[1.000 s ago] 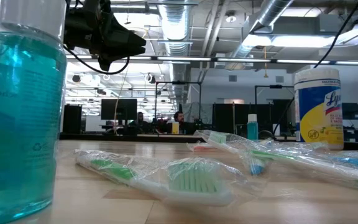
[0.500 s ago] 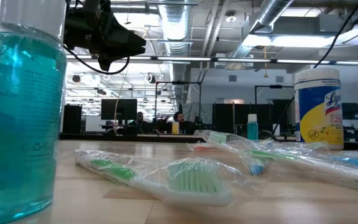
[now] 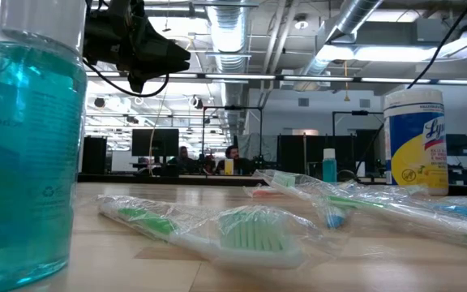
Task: Pick & Place toothbrushing station
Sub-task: Put the blue toothbrush into the black wire organizer
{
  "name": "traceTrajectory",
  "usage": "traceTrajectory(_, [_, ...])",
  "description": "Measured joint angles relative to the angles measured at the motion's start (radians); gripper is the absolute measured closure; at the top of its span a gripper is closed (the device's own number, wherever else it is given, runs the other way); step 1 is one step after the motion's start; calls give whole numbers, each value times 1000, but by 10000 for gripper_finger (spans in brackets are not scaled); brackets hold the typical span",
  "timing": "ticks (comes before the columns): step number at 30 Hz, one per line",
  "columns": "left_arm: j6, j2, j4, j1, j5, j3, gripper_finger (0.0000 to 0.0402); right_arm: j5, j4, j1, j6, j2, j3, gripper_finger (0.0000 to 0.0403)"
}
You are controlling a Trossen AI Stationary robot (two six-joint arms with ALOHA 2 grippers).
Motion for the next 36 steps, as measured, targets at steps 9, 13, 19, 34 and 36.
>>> traceTrajectory(9, [0,0,0,0,0,0,293,0,4,36,-12,0,-1,403])
traceTrajectory(13, [0,0,-1,0,0,0,293,0,4,43,-14,1,-1,403])
traceTrajectory(19, [0,0,-2,0,0,0,293,-31,0,42,-14,1,-1,403])
traceTrajectory(34, [5,0,-3,0,0,0,293,-81,0,42,-8,1,-1,397])
traceTrajectory(36, [6,0,-3,0,0,0,293,-82,0,42,-4,1,-1,383])
